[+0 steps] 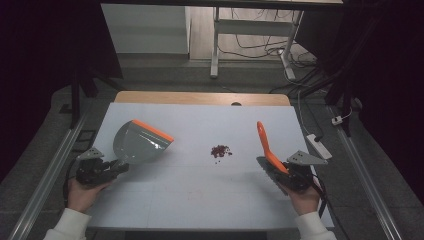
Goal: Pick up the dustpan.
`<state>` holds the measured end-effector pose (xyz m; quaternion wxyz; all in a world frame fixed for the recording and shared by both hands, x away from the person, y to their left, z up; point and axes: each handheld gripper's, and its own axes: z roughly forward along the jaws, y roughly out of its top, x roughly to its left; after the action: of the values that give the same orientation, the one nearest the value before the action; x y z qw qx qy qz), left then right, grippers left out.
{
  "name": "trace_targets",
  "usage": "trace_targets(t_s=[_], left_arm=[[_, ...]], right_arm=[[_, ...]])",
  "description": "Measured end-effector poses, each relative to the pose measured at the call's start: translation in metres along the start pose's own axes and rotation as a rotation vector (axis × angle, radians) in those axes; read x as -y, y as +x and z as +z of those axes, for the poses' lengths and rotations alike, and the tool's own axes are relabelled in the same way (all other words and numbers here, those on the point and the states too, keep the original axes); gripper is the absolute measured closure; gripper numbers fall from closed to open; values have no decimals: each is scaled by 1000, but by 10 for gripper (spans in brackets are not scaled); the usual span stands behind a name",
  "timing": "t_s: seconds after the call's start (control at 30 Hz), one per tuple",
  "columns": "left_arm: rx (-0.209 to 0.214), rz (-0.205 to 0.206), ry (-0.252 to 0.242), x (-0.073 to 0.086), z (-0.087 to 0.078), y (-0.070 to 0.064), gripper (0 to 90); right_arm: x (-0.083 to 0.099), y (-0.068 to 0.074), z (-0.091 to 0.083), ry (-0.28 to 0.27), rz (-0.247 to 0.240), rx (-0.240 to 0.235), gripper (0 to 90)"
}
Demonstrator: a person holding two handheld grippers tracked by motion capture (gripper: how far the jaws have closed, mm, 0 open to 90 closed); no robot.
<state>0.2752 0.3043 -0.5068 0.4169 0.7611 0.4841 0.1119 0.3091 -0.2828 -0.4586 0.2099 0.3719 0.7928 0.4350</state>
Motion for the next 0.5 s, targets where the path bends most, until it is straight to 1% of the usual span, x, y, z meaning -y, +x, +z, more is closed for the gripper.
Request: trace_targets(t_s=[0.13,0.27,0.37,0.5], left_arm=[[27,25,-14,0,-3,-3,613],[55,51,-19,0,-4,-6,613],[65,83,-23,0,-4,-10,613],[98,121,-25,0,-5,-14,614]], right_arm=[[-1,-1,3,2,-1,-1,707],[-1,0,3,1,17,-27,707],[-1,1,2,-2,13,-28,707],[-2,0,2,-6,17,-32,707]])
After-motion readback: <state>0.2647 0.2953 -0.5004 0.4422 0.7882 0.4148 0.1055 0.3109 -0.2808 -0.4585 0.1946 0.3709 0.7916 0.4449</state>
